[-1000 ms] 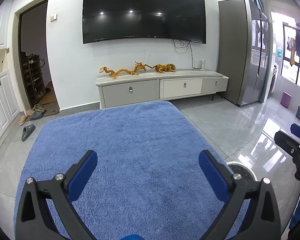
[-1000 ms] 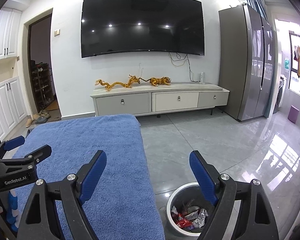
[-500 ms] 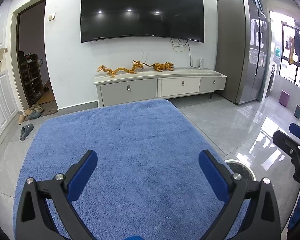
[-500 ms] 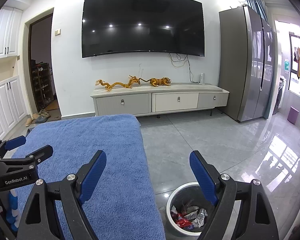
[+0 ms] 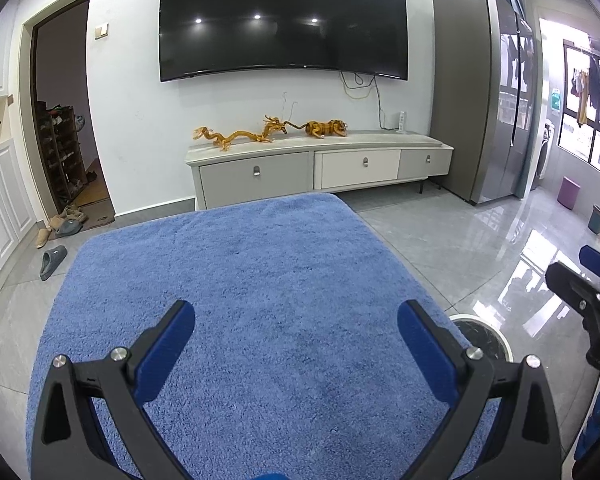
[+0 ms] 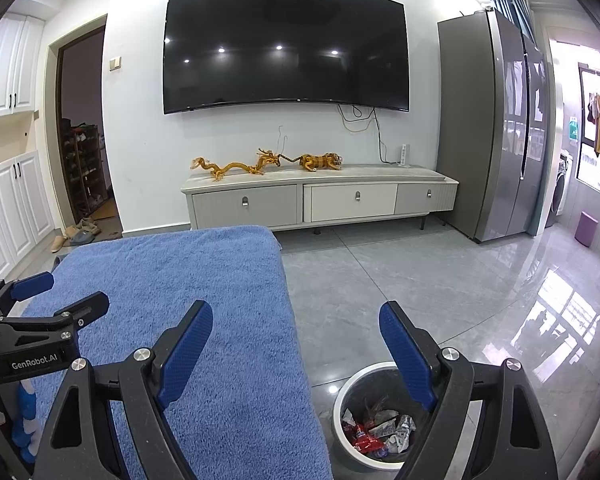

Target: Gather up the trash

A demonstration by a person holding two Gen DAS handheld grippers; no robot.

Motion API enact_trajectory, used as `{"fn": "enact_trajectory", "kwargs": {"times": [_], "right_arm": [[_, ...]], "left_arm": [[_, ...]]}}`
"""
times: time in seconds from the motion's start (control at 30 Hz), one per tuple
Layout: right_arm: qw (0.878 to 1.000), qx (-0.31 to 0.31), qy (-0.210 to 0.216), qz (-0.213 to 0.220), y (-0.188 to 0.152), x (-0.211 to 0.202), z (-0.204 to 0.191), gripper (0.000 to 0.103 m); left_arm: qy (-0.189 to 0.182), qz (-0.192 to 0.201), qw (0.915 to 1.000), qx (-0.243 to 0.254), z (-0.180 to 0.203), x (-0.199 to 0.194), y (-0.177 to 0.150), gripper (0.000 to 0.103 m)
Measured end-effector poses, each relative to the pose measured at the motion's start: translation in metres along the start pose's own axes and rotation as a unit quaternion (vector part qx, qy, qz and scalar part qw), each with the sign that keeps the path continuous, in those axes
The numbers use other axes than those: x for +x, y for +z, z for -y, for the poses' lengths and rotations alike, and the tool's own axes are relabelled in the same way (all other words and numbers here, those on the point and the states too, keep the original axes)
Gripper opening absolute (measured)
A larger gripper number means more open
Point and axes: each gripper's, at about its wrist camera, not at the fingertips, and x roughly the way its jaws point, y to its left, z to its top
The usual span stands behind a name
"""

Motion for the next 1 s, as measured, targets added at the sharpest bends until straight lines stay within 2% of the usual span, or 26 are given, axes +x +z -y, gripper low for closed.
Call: {"fn": "enact_trajectory", "kwargs": {"times": [0.33, 0.67, 1.0], "right_arm": [[1.000, -0.006, 0.000, -0.008, -0.006, 0.002, -0.003, 0.084], [1.000, -0.001, -0.003, -0.007, -0.007, 0.003, 0.000, 0.084], [1.000, 0.004, -0.005, -0.010, -0.009, 0.004, 0.003, 0.084]], "left_arm": [[-0.011, -0.008, 0.9999, 0.009, 0.004, 0.000, -0.005, 0.102], [0.004, -0.005, 0.9999, 0.011, 0.007, -0.003, -0.006, 0.102], [0.003, -0.001, 0.9997, 0.025, 0.019, -0.006, -0.007, 0.102]]}}
